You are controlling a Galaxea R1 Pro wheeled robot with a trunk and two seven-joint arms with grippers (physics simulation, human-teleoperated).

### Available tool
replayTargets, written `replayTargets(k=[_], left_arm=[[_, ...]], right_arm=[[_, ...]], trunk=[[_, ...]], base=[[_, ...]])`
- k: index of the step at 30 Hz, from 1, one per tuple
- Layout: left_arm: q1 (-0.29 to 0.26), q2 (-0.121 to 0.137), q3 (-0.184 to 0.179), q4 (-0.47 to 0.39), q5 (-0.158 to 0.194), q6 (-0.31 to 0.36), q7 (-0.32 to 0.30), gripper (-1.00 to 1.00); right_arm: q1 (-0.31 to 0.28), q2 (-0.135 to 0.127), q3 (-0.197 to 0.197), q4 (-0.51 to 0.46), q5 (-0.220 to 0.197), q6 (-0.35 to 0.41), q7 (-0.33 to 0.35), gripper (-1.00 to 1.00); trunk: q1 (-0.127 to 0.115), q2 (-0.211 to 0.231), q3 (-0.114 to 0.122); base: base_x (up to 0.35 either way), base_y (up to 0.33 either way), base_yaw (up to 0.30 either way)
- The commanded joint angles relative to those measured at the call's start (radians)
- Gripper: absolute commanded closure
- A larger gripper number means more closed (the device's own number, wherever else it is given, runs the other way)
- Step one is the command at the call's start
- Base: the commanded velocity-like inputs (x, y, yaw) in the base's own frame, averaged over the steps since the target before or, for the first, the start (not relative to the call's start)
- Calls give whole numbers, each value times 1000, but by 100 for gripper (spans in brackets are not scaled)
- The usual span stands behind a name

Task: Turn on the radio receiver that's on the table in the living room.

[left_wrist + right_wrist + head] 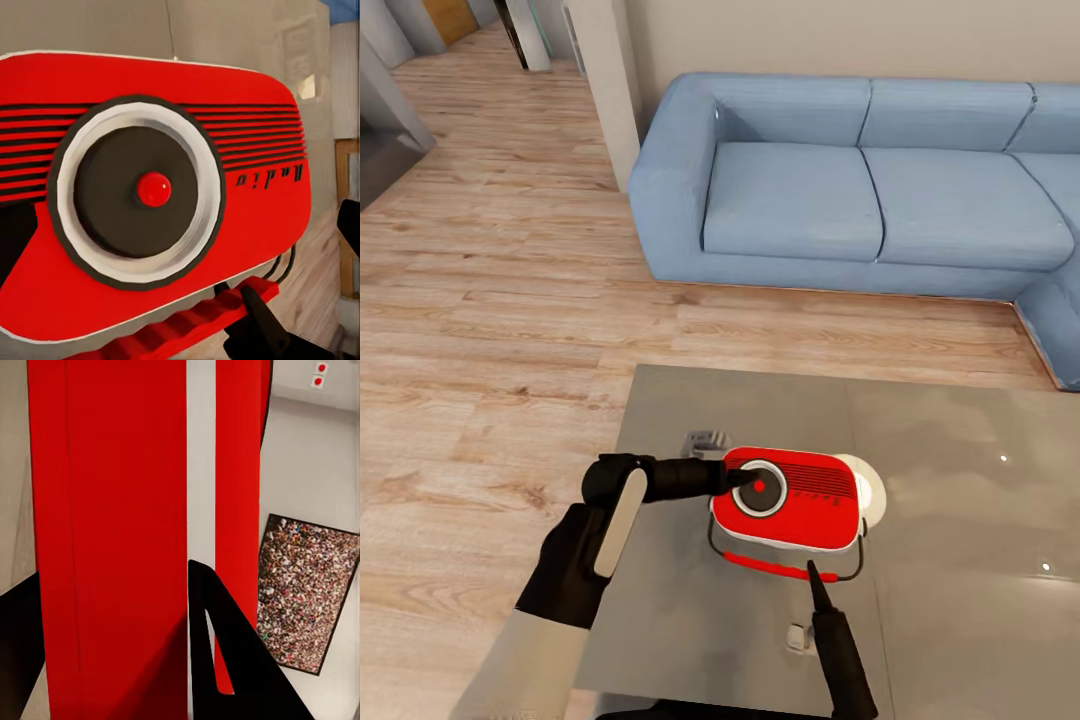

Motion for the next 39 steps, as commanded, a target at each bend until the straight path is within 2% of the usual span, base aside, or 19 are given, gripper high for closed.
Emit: replayTargets(k=[1,3,6,10,11,39], left_arm=[[-4,0,-1,7,17,0,0,-100],[-8,0,-2,12,45,-1,1,-100],[-10,0,-3,16,66,-1,3,-100],[-12,0,-3,19,77,-1,4,-100],[-12,0,-3,20,78,-1,5,100],[-13,0,-3,21,80,0,10,100]], right_arm=[[0,0,1,-1,4,1,-1,100],[0,0,1,-1,6,2,-1,100],[0,0,1,-2,6,2,-1,100],[0,0,1,-5,7,2,-1,100],[0,0,1,-6,7,2,-1,100],[0,0,2,-10,10,44,-4,100]], trunk=[[0,0,0],[0,0,0],[0,0,0],[0,0,0],[0,0,0],[0,0,0]], base=[[0,0,0],[0,0,0],[0,0,0],[0,0,0],[0,0,0],[0,0,0]])
